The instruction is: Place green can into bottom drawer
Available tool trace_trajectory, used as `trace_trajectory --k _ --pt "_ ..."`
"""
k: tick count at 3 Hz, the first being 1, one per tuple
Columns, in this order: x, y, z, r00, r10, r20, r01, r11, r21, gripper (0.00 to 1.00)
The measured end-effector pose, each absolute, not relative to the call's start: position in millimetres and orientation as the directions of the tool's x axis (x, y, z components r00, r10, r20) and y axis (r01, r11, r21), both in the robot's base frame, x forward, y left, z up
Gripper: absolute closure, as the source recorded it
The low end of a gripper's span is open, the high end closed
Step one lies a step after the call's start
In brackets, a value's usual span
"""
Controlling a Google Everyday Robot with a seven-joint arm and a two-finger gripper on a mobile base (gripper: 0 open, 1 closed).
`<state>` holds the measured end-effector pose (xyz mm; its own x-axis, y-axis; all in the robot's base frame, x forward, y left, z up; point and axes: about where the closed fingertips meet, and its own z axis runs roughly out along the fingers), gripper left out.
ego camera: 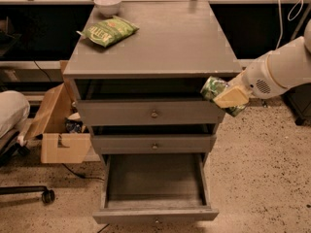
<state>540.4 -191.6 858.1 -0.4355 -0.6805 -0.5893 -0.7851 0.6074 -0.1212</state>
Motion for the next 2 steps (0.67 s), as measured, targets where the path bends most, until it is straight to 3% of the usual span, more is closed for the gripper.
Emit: trace_trajectory --k 2 --pt "521 -186 787 -0.459 -0.670 -0.583 -0.799 0.599 -0.058 1.00"
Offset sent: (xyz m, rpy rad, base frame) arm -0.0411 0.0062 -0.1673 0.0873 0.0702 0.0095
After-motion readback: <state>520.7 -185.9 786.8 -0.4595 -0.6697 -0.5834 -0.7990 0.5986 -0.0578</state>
